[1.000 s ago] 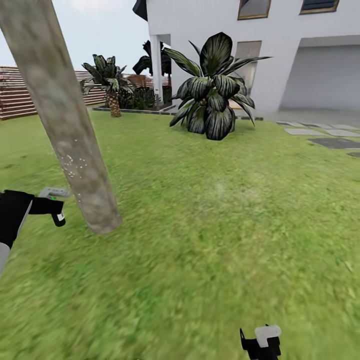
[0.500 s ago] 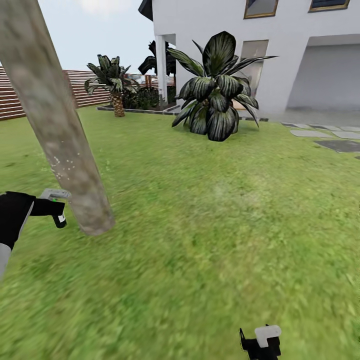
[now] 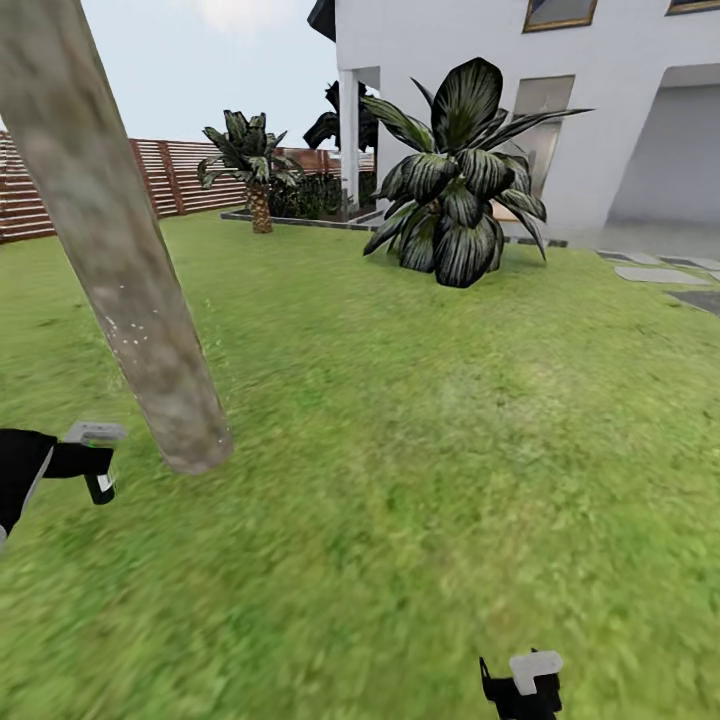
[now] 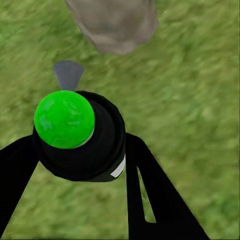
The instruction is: In the garden, pick up the pesticide atomizer on the floor and spray pesticide onto both trees until each tree trunk is fully covered.
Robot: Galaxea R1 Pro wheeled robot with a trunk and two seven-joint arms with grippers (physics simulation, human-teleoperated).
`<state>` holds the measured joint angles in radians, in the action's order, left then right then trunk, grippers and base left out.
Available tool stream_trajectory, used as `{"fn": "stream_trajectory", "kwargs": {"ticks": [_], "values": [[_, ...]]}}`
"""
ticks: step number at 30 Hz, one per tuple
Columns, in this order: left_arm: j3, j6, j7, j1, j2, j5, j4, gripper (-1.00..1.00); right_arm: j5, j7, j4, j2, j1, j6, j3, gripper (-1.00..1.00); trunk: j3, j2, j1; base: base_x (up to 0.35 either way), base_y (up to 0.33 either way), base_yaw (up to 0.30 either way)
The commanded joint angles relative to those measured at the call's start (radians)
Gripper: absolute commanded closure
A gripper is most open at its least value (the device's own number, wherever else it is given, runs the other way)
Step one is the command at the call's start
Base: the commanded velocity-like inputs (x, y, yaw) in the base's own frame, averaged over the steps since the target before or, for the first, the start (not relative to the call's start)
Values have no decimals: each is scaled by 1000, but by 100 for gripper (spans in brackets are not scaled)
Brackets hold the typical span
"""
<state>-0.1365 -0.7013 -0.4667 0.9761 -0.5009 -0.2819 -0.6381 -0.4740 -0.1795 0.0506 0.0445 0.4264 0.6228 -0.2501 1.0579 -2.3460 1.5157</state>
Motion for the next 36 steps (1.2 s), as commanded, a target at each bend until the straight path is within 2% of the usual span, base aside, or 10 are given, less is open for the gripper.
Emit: {"fn": "stream_trajectory", "kwargs": {"ticks": [1,5,8,10,15,21,28,30,34,36], "values": [[-1,10,4,-3,1,2,9,100,0,0,0,0,0,0,0,-100,0,0,0,333,-8,219],[0,27,9,-8,20,6,31,100,0,0,0,0,0,0,0,-100,0,0,0,337,-2,57],[-1,72,12,-9,63,5,35,100,0,0,0,1,0,0,0,-100,0,0,0,200,0,6],[-2,91,13,-11,71,5,47,100,0,0,0,2,0,0,0,-100,0,0,0,20,0,0],[-5,291,115,-15,70,14,226,100,0,0,0,2,0,0,0,-100,0,0,0,2,0,0],[-29,323,127,-16,63,69,253,100,0,0,0,2,0,-1,0,-100,0,0,0,127,94,0],[-35,328,126,-17,64,77,256,100,0,0,0,1,0,0,0,-100,0,0,0,188,208,0],[-35,338,126,-51,65,84,256,100,0,0,1,1,0,0,0,-100,0,0,0,14,21,92],[-37,472,131,-67,71,122,296,100,0,0,0,0,0,0,0,-100,0,0,0,3,4,240],[-39,488,130,-67,68,156,301,100,0,0,0,0,0,-1,0,-100,0,0,0,0,0,274]]}}
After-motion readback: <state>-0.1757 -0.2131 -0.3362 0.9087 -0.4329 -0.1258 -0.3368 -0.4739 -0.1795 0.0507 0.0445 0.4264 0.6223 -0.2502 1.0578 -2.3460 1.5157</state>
